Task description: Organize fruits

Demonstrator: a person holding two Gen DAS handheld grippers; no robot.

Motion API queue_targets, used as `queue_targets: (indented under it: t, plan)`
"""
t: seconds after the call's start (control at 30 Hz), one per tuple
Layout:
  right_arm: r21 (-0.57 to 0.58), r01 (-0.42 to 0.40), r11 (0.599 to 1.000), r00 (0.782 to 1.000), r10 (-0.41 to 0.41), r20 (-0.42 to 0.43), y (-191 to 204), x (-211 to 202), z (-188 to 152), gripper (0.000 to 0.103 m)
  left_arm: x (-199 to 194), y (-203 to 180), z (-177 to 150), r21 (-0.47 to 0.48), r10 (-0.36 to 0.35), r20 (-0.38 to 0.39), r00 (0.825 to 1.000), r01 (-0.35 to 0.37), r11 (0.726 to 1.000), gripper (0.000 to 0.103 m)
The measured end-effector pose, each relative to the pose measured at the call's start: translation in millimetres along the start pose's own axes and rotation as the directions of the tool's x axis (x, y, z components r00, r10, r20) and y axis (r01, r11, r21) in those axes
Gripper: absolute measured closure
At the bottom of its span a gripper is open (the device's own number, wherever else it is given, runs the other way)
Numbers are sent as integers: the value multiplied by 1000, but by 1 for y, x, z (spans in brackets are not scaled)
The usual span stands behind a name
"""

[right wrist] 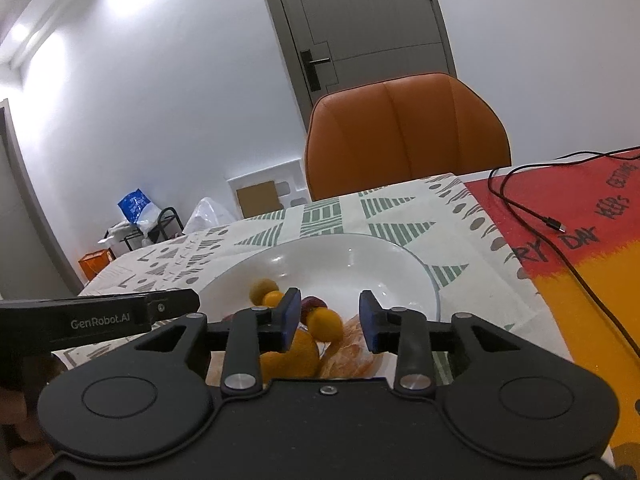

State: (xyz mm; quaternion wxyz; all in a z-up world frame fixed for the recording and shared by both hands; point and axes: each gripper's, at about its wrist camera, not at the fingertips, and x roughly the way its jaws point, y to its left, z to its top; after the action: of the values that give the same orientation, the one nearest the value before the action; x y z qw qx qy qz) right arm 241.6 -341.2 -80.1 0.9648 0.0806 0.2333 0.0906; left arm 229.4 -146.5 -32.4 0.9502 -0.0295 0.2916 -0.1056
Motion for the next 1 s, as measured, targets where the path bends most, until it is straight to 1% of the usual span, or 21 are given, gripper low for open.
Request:
queue_targets:
  t: [0.03,0.1,0.23,0.3,0.4,0.6,0.67,0.77,0.8,0.87,1.0]
  plan:
    - [5,-3,1000,1000,3,0,0,-1,0,66,-3,1,0,0,1,7,1000,-1,1000,57]
    - [15,-10,1000,1000,10,-1,0,-4,-2,65,-9,3,-1,-1,5,16,1000,-5,1000,47]
    - [26,-18,1000,1000,18,-1,2,-12,-4,63,-18,7,-2,-17,9,14,1000,-9,1000,37]
    - [31,-21,999,1000,22,-3,3,-15,-5,60,-22,10,-1,-24,15,18,1000,-15,1000,30]
    - [30,-25,999,1000,25,-6,6,-20,-6,56,-29,13,-1,-31,23,26,999,-22,999,25]
    - [29,-34,999,999,34,-9,11,-29,-7,46,-45,21,-2,-54,33,32,999,-31,998,18]
    - [23,-36,999,999,36,-9,14,-33,-8,38,-51,24,-2,-60,43,34,998,-41,997,17]
    - [12,-42,999,999,42,-2,19,-40,-9,31,-60,27,-4,-66,46,37,998,-43,997,17]
    - [9,-43,999,999,43,-1,20,-43,-9,30,-63,28,-4,-68,49,35,998,-46,997,16]
    - [2,-44,999,999,44,0,22,-47,-10,27,-70,31,-6,-71,55,34,998,-52,996,12]
    - [-5,-48,999,999,48,-2,24,-56,-12,21,-85,38,-11,-87,70,44,997,-66,994,9]
